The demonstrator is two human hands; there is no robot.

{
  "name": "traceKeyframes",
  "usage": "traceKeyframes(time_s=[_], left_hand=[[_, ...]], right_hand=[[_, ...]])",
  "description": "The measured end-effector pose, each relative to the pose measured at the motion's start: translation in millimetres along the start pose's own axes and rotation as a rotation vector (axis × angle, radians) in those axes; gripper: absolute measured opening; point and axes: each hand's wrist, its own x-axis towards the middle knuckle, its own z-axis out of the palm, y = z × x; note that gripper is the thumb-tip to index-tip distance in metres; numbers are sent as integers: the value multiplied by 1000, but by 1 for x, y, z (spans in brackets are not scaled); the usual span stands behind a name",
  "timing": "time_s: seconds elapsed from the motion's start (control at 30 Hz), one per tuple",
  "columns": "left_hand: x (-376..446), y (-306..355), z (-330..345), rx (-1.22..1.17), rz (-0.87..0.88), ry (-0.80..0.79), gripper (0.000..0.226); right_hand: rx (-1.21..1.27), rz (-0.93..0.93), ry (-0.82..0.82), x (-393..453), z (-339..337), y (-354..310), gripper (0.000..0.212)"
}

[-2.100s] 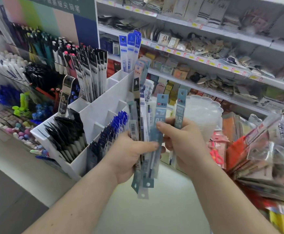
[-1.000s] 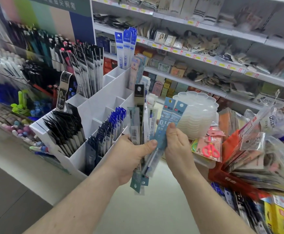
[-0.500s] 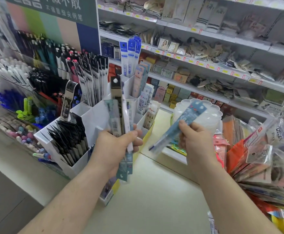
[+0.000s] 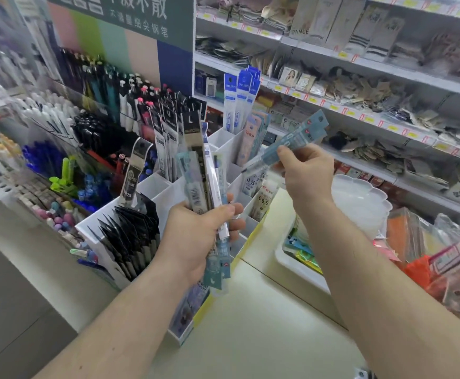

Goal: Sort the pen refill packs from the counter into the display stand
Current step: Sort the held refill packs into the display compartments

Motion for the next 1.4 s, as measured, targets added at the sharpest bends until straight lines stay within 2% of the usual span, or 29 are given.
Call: traceKeyframes(time_s=[0.2,0.3,0.47,0.73,0.93,1.1,1.23,1.33,1.4], left_hand=[[5,5,-3,-10,-9,-9,11],[7,5,-6,-12,-14,-11,10],[8,5,-7,3,-14,-15,11],[8,6,-8,0,-8,-37,12],[5,5,-7,5,-38,-67,11],[1,3,-8,-9,-73,-116,11],[-3,0,-7,-53,-122,-166,13],[-5,-4,-5,-61,-151,-202,14],[-6,-9,-5,-32,-159,-225,15]], right_hand=[[-144,-47,-24,27,21,5,25],[-251,-96,-39,36,28,9,17],[-460,-206,-130,36,39,14,19],[-679,-166,-248,49,55,24,19],[-798,-45,-278,60,66,25,21],[-793,15,-299,58,70,23,24],[-789,-5,-244,43,52,6,29],[-494,-1,-197,10,30,-15,11],[-259,125,-277,-23,13,-27,22]])
